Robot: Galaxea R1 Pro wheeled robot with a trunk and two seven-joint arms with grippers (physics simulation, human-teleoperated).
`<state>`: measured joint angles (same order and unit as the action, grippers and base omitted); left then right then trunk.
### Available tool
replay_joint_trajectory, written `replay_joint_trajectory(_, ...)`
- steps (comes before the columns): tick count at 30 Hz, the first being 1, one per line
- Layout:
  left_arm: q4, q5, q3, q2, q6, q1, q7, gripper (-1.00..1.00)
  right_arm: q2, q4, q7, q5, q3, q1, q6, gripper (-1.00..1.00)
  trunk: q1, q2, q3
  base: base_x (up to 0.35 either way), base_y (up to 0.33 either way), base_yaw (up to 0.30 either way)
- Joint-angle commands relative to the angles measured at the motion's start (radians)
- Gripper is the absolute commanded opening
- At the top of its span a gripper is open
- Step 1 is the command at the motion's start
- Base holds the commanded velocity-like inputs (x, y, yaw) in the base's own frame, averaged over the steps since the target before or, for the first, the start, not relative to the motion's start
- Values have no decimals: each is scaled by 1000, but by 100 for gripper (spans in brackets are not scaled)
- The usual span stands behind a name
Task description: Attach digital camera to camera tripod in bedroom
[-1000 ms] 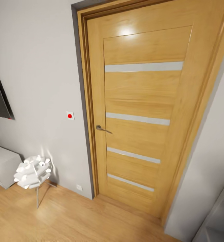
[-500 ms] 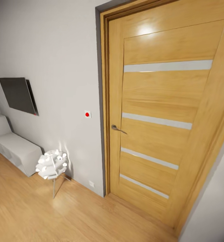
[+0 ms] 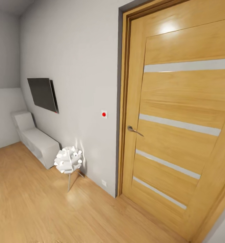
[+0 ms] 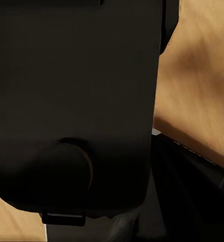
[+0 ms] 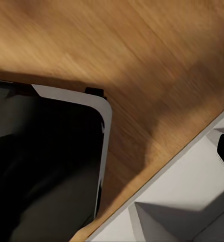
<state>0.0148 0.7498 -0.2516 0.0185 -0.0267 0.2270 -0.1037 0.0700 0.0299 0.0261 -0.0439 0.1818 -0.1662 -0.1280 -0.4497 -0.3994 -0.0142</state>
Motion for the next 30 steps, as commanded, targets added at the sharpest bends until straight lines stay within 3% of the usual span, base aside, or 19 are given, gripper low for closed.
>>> replay_joint_trajectory(1, 1, 5, -9, 0, -1, 0, -4, -100, 0, 3, 3, -5, 6, -1, -7, 100, 0, -1, 0, 0, 0, 300)
replay_joint_trajectory(30, -9, 14, -4, -10, 5, 0, -2, -100, 4, 3, 3, -5, 5, -1, -6, 100, 0, -1, 0, 14, 0, 300)
